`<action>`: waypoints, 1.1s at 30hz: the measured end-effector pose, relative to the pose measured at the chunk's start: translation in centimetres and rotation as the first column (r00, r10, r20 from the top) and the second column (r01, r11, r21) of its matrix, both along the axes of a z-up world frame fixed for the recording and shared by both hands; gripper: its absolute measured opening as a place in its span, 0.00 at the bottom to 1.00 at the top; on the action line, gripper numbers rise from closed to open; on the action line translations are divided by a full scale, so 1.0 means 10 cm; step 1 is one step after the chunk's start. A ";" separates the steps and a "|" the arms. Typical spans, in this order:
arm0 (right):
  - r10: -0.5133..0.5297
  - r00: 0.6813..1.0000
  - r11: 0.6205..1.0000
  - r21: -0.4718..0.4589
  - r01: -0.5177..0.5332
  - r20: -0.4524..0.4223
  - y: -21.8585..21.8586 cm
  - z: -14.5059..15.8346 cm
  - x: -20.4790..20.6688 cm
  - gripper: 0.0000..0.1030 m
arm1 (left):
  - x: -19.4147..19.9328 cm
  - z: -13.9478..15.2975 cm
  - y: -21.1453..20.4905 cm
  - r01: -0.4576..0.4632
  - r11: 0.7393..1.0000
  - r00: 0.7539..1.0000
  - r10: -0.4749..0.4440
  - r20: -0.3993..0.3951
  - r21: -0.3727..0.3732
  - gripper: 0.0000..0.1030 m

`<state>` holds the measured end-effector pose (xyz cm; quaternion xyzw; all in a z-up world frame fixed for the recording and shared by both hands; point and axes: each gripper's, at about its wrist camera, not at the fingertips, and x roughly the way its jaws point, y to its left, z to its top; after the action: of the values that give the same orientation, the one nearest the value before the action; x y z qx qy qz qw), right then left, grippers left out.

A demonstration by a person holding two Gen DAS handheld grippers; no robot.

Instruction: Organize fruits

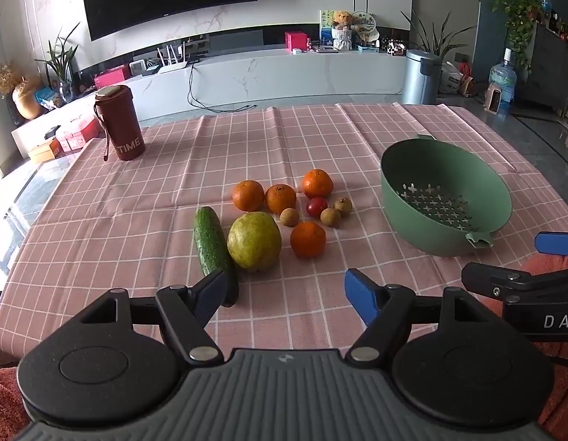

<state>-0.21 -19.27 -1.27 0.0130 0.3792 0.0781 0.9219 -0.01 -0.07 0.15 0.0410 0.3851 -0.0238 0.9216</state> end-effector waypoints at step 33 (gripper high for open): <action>0.002 1.000 1.000 -0.004 -0.002 -0.005 0.06 -0.01 0.00 0.96 | -0.05 0.05 -0.01 0.017 1.000 1.000 -0.017 0.025 0.005 0.78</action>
<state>-0.19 -18.65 -1.41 0.0112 0.3816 0.0780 0.9210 -0.50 -0.13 0.61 0.0465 0.3733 -0.0301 0.9260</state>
